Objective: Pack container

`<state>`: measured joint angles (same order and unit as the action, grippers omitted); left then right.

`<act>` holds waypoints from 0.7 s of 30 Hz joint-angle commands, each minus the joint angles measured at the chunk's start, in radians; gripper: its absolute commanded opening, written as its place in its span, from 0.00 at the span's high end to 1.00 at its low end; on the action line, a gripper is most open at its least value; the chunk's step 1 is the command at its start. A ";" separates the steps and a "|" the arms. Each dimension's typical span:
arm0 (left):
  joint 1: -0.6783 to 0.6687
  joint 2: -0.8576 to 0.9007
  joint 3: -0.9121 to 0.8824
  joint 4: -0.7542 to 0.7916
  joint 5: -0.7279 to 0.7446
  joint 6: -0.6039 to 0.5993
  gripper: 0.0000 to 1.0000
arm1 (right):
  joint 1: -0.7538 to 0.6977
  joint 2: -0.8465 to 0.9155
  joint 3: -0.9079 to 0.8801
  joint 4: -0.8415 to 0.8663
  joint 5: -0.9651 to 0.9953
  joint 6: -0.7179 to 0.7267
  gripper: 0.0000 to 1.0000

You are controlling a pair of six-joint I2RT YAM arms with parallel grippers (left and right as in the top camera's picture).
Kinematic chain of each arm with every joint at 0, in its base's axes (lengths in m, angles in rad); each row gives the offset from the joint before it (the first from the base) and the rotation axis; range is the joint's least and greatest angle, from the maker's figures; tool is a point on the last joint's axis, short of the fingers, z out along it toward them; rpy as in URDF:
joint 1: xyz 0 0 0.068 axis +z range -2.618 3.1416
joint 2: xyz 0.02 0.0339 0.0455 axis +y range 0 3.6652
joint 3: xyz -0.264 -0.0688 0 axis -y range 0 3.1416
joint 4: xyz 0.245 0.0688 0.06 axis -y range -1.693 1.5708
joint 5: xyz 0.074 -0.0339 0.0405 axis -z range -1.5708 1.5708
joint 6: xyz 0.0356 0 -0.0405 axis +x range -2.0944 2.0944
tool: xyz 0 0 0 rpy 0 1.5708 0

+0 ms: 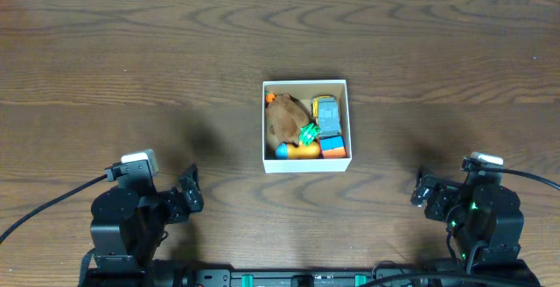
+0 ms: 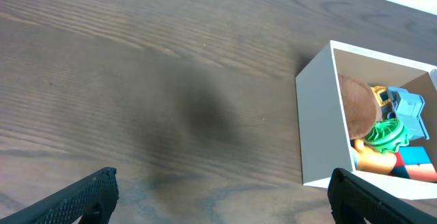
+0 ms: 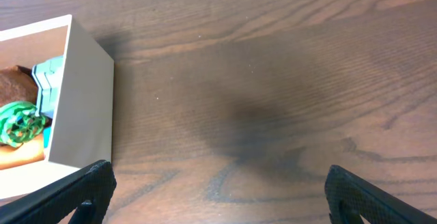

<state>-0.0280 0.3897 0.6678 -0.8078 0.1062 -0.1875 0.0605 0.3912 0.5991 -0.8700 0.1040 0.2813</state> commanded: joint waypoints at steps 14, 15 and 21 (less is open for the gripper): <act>0.004 -0.005 -0.003 -0.003 0.014 -0.013 0.02 | 0.004 -0.386 -0.396 0.545 -0.046 -0.161 0.01; 0.004 -0.005 -0.003 -0.003 0.014 -0.013 0.02 | 0.004 -0.386 -0.425 0.602 -0.049 -0.174 0.01; 0.004 -0.005 -0.003 -0.002 0.014 -0.013 0.02 | 0.003 -0.386 -0.575 0.800 -0.062 -0.204 0.01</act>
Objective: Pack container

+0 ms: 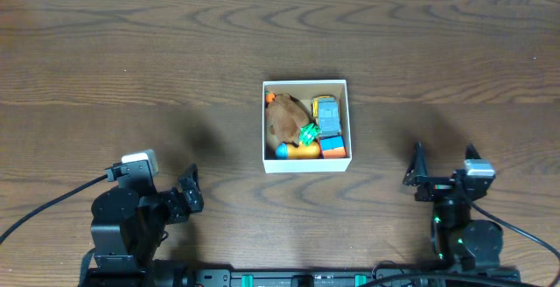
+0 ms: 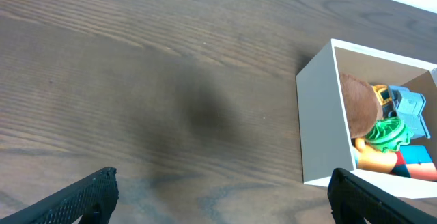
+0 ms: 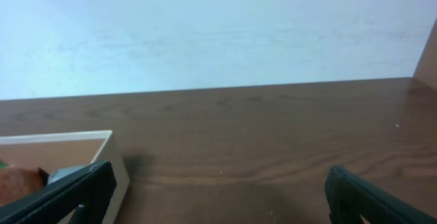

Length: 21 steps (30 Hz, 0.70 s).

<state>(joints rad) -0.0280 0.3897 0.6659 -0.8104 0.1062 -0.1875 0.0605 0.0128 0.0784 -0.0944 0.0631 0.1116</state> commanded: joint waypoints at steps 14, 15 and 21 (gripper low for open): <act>0.004 -0.005 -0.001 0.000 0.014 -0.013 0.02 | 0.004 -0.007 -0.073 0.021 -0.056 -0.027 0.01; 0.004 -0.005 -0.001 0.000 0.014 -0.013 0.02 | 0.004 -0.007 -0.073 0.021 -0.056 -0.027 0.01; 0.004 -0.005 -0.001 0.000 0.014 -0.013 0.02 | 0.004 -0.007 -0.073 0.021 -0.056 -0.027 0.01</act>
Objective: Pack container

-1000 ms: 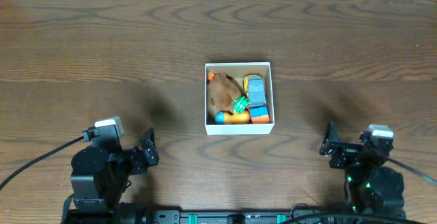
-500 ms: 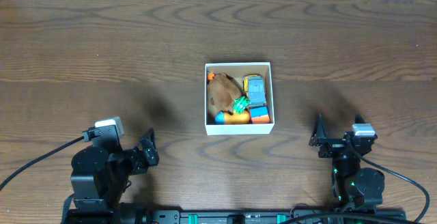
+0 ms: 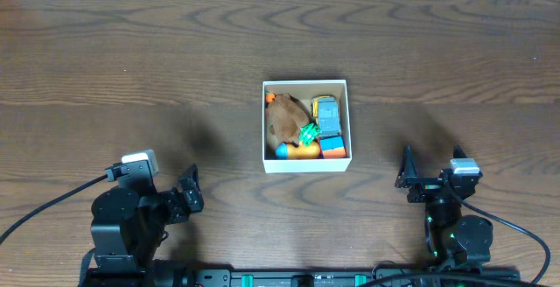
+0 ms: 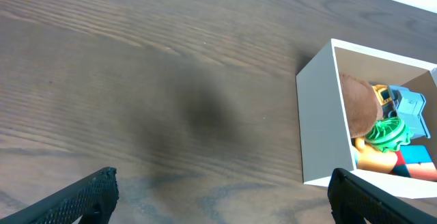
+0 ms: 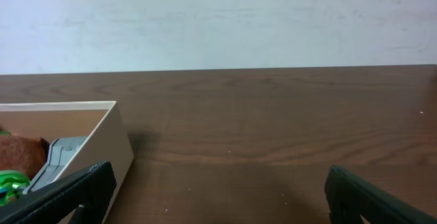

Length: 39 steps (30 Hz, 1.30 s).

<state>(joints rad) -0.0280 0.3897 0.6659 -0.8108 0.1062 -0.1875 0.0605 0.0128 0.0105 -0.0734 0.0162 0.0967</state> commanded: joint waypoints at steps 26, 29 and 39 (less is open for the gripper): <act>0.063 -0.320 -0.288 0.124 -0.039 0.193 0.03 | 0.004 -0.007 -0.005 0.000 -0.010 -0.012 0.01; 0.075 -0.374 -0.388 0.299 -0.039 0.220 0.02 | 0.004 -0.007 -0.005 0.000 -0.010 -0.012 0.01; 0.075 -0.388 -0.651 0.758 -0.039 0.244 0.02 | 0.004 -0.007 -0.005 0.000 -0.010 -0.012 0.01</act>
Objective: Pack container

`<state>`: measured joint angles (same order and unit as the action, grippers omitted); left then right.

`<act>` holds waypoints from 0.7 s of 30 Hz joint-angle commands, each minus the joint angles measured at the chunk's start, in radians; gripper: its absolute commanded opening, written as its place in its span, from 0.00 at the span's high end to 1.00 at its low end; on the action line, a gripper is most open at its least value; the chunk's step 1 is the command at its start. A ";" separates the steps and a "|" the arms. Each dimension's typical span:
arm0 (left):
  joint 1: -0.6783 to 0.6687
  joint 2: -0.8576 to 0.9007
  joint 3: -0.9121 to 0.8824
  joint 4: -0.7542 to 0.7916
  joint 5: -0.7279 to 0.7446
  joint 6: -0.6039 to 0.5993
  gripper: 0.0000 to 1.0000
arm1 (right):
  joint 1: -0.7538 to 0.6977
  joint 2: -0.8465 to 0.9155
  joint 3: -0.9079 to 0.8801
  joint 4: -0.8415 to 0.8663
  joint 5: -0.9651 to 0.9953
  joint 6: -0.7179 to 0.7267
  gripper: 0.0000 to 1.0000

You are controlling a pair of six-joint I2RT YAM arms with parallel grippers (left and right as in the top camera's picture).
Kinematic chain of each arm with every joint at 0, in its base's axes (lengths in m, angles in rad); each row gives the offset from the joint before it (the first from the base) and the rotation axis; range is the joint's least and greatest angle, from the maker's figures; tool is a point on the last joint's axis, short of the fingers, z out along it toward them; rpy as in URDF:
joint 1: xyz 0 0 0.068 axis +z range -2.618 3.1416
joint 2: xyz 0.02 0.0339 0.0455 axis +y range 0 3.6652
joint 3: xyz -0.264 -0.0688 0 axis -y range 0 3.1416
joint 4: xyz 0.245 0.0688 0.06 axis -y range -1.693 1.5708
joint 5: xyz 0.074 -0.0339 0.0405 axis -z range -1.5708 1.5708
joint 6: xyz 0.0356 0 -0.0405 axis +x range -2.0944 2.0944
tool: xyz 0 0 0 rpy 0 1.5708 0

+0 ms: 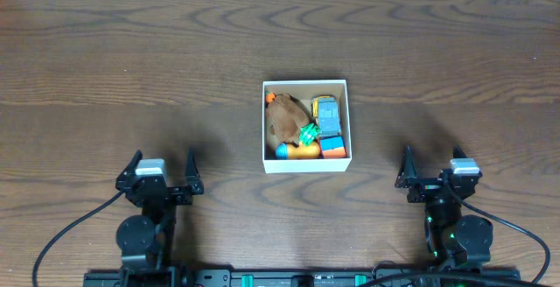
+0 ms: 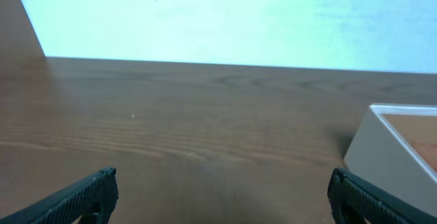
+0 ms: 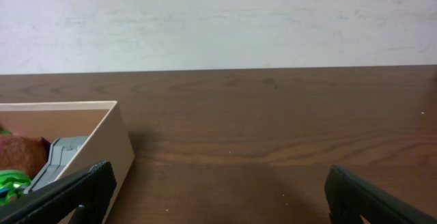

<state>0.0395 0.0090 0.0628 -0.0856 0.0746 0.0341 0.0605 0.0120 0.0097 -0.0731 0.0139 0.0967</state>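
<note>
A white square box (image 1: 305, 126) stands at the table's middle, filled with a brown plush, a green toy, a grey-blue toy car and orange and blue pieces. My left gripper (image 1: 159, 174) sits near the front left, open and empty, pointing level across the table; the box's left corner (image 2: 403, 152) shows in its view. My right gripper (image 1: 432, 170) sits at the front right, open and empty, with the box's right side (image 3: 75, 138) in its view.
Brown wooden table (image 1: 131, 68) all around the box. A pale wall (image 3: 218, 19) rises behind the far table edge. Both arms are folded low at the front edge.
My left arm has folded back to the front edge; its gripper now points level across the table instead of down at it. The right arm has not moved.
Both arms stood at the front corners, looking down at the table beside the packed box. Then the right gripper pointed level and sat folded at the front edge. Now the left arm is folded the same way. The box's contents stayed unchanged throughout.
</note>
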 commanded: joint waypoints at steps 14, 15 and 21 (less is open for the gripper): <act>0.007 -0.005 -0.059 0.021 -0.007 0.003 0.02 | 0.004 -0.006 -0.004 -0.001 -0.007 -0.012 0.01; 0.007 -0.005 -0.059 0.021 -0.007 0.003 0.02 | 0.004 -0.006 -0.004 -0.001 -0.007 -0.012 0.01; 0.007 -0.005 -0.059 0.021 -0.007 0.003 0.02 | 0.004 -0.006 -0.004 -0.001 -0.007 -0.012 0.01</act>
<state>0.0395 0.0101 0.0319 -0.0486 0.0708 0.0341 0.0605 0.0120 0.0097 -0.0727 0.0139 0.0963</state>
